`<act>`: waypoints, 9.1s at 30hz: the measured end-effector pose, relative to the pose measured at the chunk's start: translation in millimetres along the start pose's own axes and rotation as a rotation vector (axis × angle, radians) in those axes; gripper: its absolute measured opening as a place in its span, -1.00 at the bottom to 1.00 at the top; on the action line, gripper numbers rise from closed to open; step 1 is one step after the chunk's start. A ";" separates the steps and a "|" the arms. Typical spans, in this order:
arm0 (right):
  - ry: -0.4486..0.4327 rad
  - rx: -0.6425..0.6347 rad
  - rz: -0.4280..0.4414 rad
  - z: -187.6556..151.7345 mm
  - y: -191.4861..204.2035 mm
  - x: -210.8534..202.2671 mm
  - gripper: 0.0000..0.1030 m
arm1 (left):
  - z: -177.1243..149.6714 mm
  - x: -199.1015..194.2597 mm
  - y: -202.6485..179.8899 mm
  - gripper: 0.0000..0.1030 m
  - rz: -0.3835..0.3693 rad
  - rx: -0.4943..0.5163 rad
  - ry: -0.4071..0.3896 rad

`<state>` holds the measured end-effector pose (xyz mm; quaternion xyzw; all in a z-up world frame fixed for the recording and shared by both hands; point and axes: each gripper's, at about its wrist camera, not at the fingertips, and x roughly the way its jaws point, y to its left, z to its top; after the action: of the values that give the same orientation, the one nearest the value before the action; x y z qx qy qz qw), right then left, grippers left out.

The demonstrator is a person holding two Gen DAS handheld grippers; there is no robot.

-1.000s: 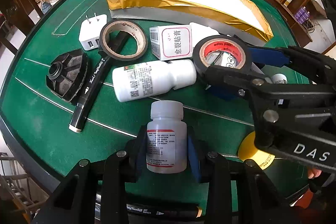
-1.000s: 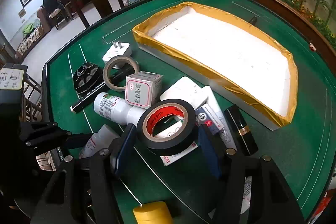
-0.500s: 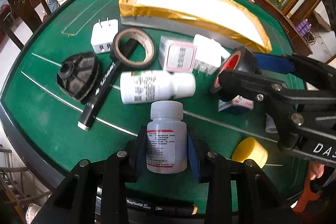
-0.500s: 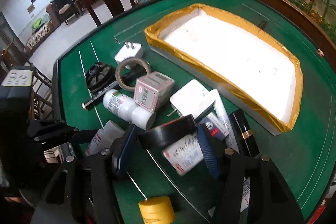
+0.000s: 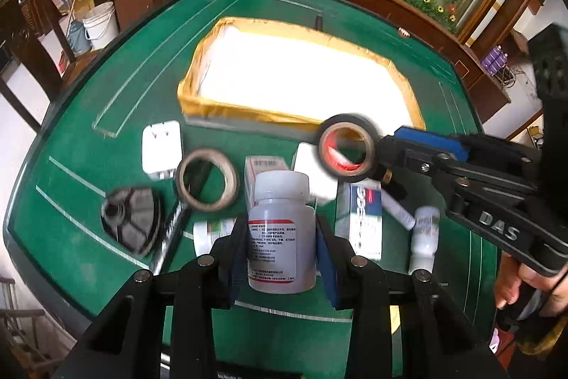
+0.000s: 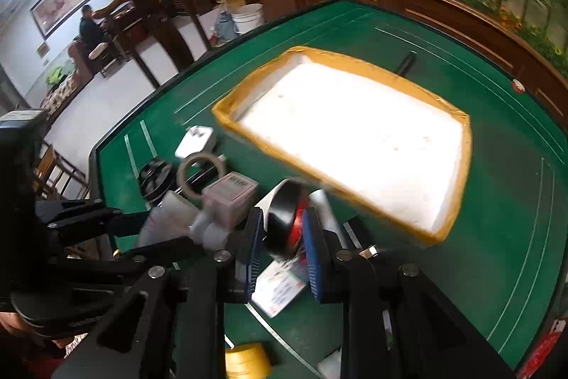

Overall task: Organize rigid objects
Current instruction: 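Carry the pill bottle in the left tool and the tape roll in the right tool over the foam tray, then lower and release the pill bottle from the left tool while the right tool releases the tape roll, then withdraw both open tools from the tray back toward the remaining items, then grasp the large white green-label bottle across its body with the left tool, then grasp the white-and-blue medicine box with the right tool, then carry the white bottle in the left tool and the box in the right tool over the tray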

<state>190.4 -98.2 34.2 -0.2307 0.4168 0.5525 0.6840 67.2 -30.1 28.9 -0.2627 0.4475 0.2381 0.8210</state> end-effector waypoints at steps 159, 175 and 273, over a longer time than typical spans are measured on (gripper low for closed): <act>0.115 0.133 0.014 -128.8 -5.0 -27.3 0.66 | -16.1 64.3 9.5 0.80 0.176 0.003 0.140; 0.135 0.002 0.001 -85.2 -3.0 18.3 0.65 | -80.0 27.9 14.4 0.63 0.065 -0.003 0.156; 0.189 0.146 0.012 -34.8 -29.5 -7.1 -0.22 | -39.5 -8.5 19.5 0.63 0.059 -0.037 0.002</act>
<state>207.2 -137.6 16.8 -0.2286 0.5199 0.5004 0.6535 26.7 -42.3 13.7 -0.2646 0.4513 0.2701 0.8083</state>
